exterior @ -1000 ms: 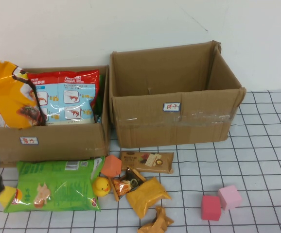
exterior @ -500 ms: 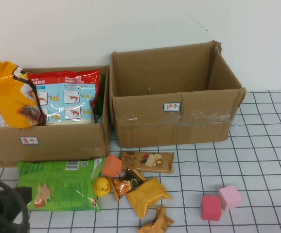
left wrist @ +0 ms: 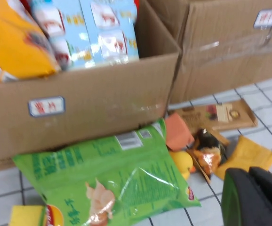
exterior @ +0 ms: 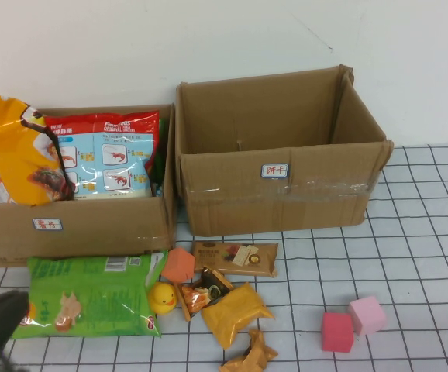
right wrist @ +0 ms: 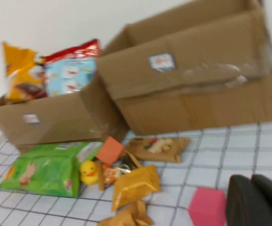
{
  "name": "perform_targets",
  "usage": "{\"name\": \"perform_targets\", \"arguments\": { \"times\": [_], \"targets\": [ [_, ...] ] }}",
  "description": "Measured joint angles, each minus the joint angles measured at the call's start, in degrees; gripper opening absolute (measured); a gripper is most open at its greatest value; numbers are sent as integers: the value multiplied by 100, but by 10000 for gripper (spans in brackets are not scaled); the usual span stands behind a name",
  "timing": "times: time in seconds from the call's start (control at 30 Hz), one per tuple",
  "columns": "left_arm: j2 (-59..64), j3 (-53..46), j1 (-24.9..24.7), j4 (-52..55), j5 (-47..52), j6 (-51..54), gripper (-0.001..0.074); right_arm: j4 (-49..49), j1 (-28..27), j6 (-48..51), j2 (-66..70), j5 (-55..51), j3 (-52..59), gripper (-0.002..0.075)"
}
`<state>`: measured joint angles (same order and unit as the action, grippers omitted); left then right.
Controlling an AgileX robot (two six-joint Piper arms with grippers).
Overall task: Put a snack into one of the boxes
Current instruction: Pick up the biscuit
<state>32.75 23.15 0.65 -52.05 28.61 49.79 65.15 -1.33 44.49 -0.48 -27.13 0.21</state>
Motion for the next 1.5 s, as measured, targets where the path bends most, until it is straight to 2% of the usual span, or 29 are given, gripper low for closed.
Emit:
{"name": "perform_targets", "arguments": {
  "times": [0.17,0.37,0.5,0.73,0.93,1.1,1.3,1.5],
  "targets": [
    [-1032,-477,0,0,-262,-37,-1,-515,0,171,189,-411,-707,-1],
    [-2244,-888,0,35,-689,-224,-1,-1496,0,280,1335,-804,-1877,-1],
    [-2752,-939,0,85,-801,-237,-1,-1780,0,960,2158,-1103,-2629,-1],
    [-2924,-939,0,85,-835,-237,-1,-1865,173,2258,3593,-2166,-3846,-1],
    [-2924,-939,0,85,-784,-237,-1,-2414,708,2431,5003,-3479,-4922,-1],
    [-2924,-939,0,85,-618,-237,-1,-3394,1552,2444,5974,-3997,-5661,-1],
    [-2924,-939,0,101,-453,-282,-1,-4681,2617,2175,6770,-4068,-6170,-1],
    [-2924,-939,0,98,-407,-295,-1,-5047,3101,2162,7606,-3347,-6222,-1]
  ]
}}
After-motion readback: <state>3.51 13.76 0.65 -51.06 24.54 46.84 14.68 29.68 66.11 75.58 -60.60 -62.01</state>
